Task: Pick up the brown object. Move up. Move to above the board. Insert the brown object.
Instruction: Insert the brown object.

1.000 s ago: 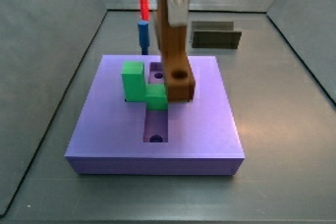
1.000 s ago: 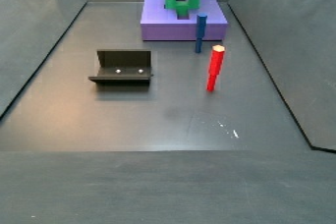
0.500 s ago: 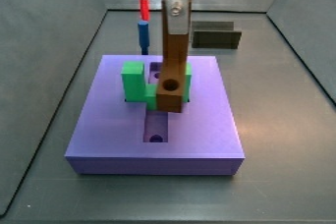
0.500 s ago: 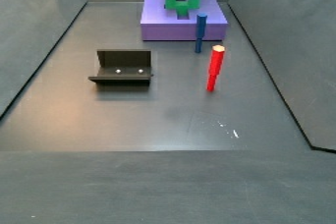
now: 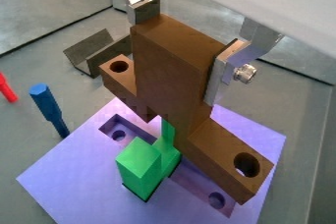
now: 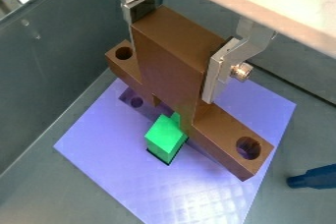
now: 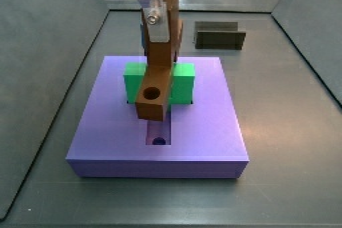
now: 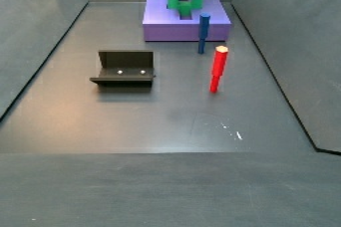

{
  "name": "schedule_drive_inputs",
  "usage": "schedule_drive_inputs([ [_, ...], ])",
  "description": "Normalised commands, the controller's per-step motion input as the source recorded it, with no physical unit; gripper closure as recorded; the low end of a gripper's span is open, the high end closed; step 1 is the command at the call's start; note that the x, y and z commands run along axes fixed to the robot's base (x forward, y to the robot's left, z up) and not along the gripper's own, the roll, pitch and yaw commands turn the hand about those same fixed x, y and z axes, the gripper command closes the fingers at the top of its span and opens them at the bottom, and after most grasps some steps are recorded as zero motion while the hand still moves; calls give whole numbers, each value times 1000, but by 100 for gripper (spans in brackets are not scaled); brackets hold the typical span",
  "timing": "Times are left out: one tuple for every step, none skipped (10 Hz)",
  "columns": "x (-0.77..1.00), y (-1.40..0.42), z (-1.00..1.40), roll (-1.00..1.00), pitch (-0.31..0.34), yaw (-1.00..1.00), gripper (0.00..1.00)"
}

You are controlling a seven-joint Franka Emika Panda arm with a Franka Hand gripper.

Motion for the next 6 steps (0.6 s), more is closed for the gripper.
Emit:
schedule_drive_inputs([
  [120,226,-314,-159,-6,314,100],
  [0,249,-197,-129,-4,334,100],
  [-11,197,-217,-43,-56,274,100],
  [-206,60,-86,-84,-94,209,100],
  [-226,0,0,-84,-117,180,100],
  [-203,-40,-17,-119,-134,183,100],
])
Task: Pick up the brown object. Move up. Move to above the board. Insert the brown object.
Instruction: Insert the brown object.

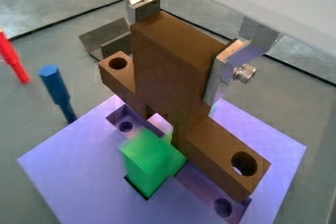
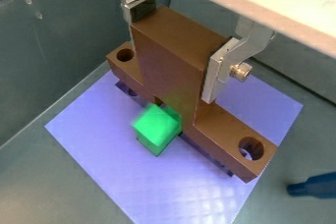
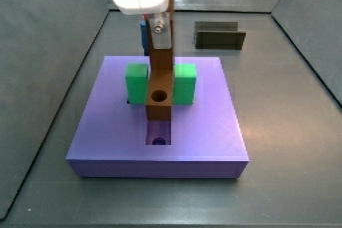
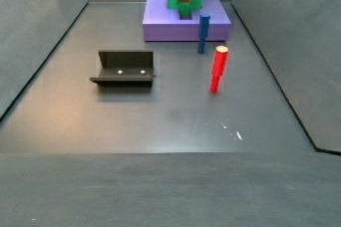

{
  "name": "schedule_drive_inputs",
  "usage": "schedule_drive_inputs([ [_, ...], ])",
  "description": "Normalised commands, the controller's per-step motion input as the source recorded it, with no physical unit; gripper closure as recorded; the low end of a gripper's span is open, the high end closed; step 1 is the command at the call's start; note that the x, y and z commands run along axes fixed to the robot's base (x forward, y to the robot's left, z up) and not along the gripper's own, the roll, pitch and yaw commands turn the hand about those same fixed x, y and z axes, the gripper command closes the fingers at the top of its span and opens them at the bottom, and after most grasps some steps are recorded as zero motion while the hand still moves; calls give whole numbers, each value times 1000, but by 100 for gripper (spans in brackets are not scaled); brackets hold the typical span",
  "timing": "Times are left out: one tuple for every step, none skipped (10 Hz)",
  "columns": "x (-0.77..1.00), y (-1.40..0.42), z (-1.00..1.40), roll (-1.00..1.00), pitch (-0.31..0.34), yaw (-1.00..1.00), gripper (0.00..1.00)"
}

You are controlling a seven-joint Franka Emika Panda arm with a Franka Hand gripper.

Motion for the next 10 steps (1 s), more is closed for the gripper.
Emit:
schedule_drive_inputs([
  [-214,-66,-40,-154,-151,186,100],
  [-86,-54,-117,-211,-163,169,100],
  [54,-29,-303,-191,-133,46,100],
  [0,0,-323,-161,-114,14,100],
  [0,0,-277,-100,-91,29,100],
  [9,0,-220,-83,-31,14,100],
  [109,0,-203,-3,0,0,100],
  [57,0,-183,0,0,0,100],
  [0,0,-206,0,0,0,100],
  [0,0,-203,0,0,0,100],
])
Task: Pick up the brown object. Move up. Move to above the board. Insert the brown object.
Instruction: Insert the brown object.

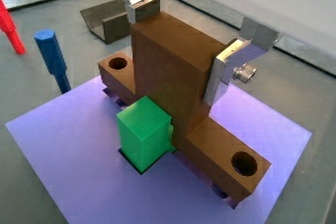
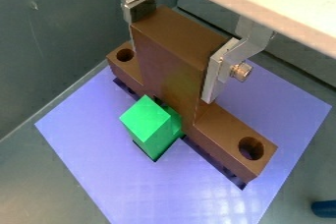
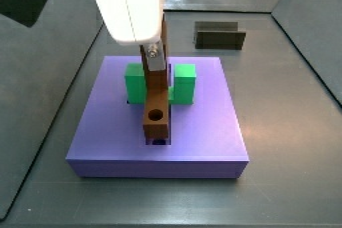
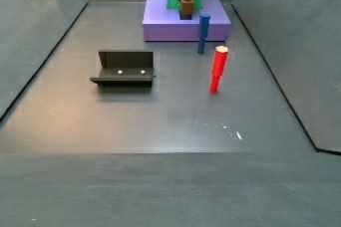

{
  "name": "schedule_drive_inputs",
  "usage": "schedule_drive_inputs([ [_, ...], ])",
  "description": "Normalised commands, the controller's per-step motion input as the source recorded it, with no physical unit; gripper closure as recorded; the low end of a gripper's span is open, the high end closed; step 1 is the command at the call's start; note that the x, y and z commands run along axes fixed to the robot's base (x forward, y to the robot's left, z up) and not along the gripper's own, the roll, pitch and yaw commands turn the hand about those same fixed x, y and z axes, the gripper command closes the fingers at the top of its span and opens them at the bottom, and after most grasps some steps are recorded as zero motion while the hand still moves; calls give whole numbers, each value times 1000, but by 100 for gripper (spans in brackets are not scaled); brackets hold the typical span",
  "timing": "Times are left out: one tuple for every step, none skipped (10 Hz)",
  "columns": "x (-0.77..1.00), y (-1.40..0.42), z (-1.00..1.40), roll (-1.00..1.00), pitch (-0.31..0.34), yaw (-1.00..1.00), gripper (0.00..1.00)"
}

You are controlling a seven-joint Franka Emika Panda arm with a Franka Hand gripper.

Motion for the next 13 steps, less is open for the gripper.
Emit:
schedule_drive_inputs([
  [40,0,-220,0,0,0,100],
  [20,0,-271,0,0,0,100],
  [11,0,-269,0,0,0,100],
  [177,0,-211,0,0,0,100],
  [354,0,-183,0,0,0,100],
  [500,0,-209,0,0,-3,100],
  [383,0,-283,0,0,-9,100],
  [171,0,-317,0,0,0,100],
  [3,0,-380,0,-24,-9,100],
  [-137,0,-517,1,-80,-29,100],
  [-131,0,-520,0,-101,-23,100],
  [0,0,-29,0,0,0,100],
  [0,0,0,0,0,0,100],
])
